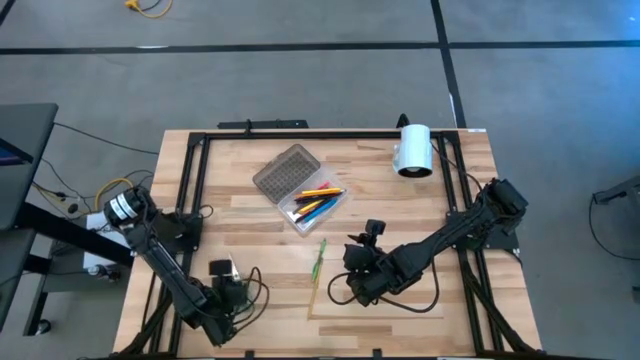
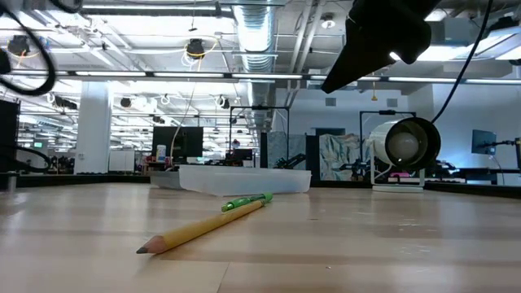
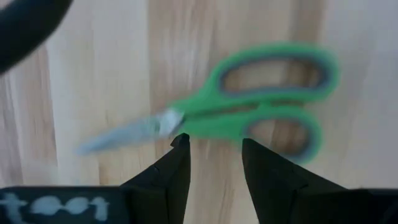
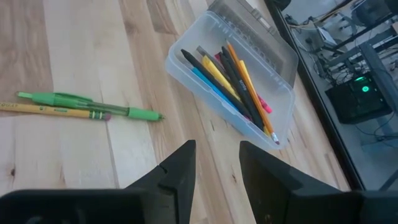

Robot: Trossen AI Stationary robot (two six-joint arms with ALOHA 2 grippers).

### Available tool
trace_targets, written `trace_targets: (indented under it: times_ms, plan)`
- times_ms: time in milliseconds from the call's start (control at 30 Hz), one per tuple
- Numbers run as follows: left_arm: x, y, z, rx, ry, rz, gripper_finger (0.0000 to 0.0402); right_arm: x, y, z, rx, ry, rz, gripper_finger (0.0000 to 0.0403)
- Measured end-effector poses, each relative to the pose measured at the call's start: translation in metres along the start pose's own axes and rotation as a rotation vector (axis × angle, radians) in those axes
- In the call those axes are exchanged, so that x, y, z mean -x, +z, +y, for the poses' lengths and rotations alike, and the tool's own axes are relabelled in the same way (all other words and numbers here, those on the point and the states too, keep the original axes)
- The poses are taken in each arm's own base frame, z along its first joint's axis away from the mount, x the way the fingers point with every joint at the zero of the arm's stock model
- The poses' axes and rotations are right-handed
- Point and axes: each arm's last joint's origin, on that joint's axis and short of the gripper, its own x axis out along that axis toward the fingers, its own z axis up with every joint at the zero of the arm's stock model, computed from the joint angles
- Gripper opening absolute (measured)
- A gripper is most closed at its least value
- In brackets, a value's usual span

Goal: Pick & place school supplies into a supply box
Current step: Put the green scissors into the transparent supply box

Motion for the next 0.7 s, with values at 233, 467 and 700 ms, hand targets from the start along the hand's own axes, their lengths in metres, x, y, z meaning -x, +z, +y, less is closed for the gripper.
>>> trace_targets:
  times_ms: [233,467,700]
  plan:
    - [-0.006,-0.013,0.001,0.039,0.024,0.036,0.0135,0.000,0.000,0.000,-0.004,0.001,-0.002,0.0118]
    - [-0.027,-0.017,0.013,0.051,0.042,0.087,0.0115,0.000,0.001,0.000,-0.009,0.003,-0.006,0.0118]
    - [-0.031,-0.014,0.015,-0.009,0.035,0.048,0.0097,0.000,0.001,0.000,-0.009,0.003,-0.006,0.0118]
